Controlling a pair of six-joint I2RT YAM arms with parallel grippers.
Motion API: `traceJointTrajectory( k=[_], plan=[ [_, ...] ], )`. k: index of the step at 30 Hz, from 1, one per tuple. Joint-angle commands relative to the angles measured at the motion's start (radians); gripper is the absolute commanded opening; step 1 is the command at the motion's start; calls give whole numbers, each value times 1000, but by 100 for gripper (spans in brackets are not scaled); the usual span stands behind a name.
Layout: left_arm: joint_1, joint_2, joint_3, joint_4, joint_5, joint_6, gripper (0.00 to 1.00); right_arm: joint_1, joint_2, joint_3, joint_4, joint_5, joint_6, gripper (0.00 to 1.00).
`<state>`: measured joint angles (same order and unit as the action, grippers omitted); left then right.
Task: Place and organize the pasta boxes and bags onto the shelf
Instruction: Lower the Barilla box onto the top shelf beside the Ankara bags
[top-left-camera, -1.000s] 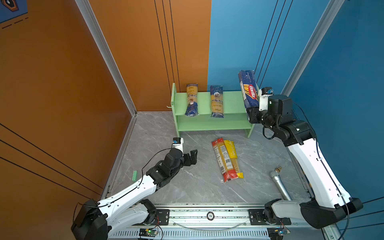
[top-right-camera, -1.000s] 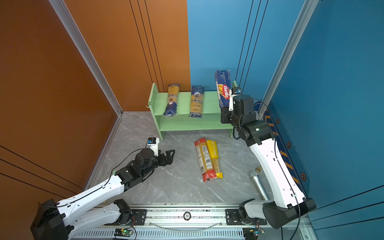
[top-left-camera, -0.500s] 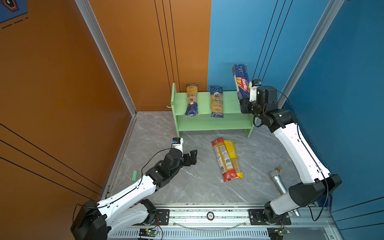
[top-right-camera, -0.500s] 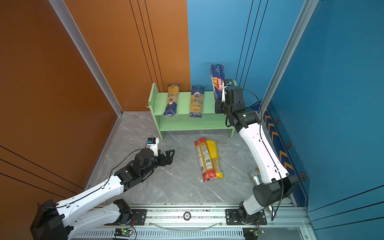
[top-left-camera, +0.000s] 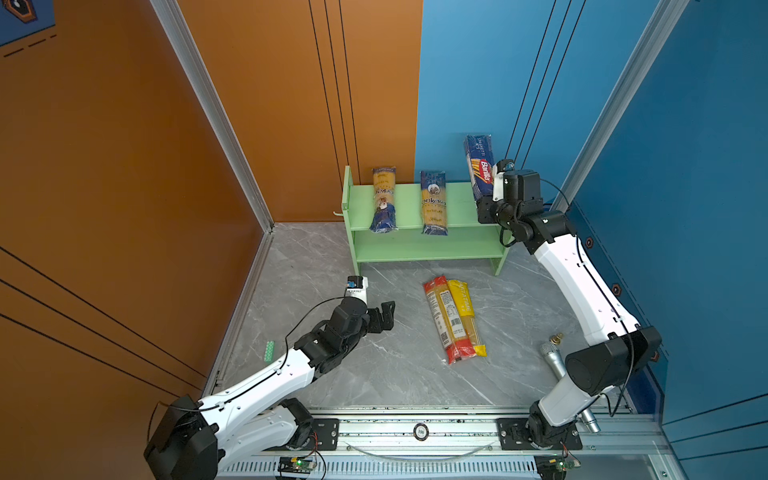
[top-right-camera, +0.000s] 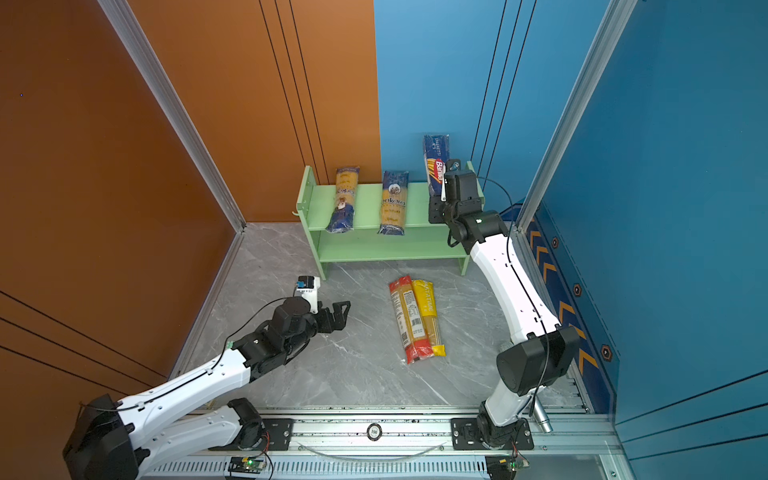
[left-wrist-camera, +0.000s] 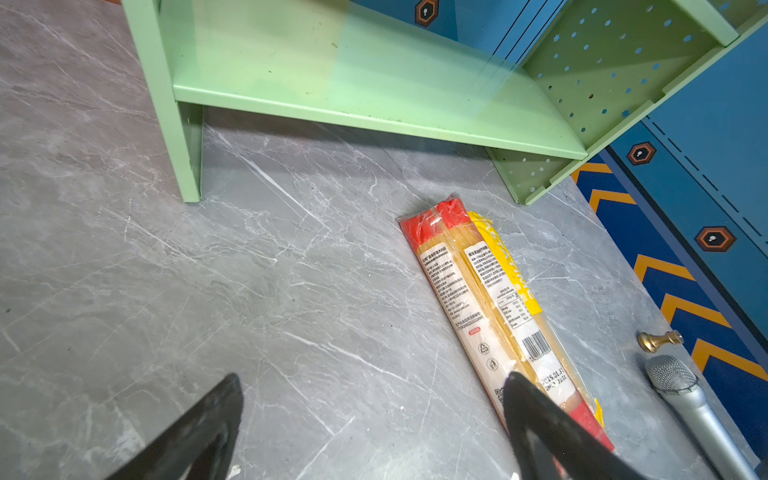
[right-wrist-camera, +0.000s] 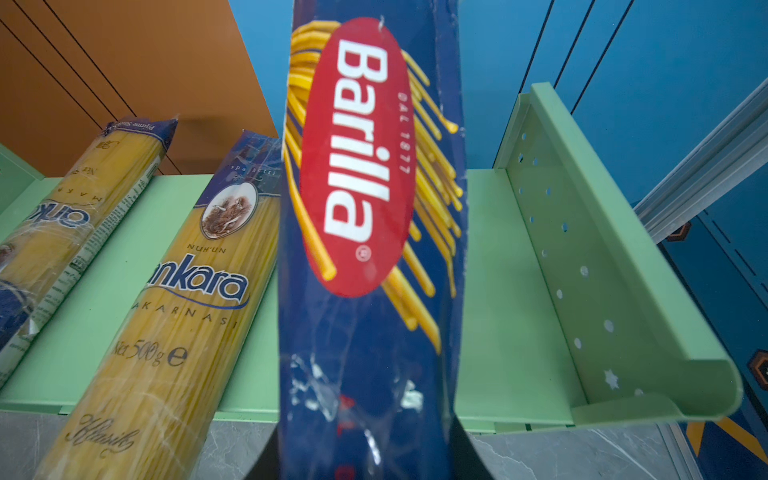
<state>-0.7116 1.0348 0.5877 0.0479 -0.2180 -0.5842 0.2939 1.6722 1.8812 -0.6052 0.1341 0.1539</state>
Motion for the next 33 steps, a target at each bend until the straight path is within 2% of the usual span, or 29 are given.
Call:
traceJointTrajectory(
  k=[1, 33],
  plan=[
    [9, 8, 18, -20, 24, 7, 98, -7, -26, 84, 164, 29, 6, 0],
    [6, 36, 36, -17, 25, 1, 98, -10, 15, 67, 110, 80, 19, 0]
  ],
)
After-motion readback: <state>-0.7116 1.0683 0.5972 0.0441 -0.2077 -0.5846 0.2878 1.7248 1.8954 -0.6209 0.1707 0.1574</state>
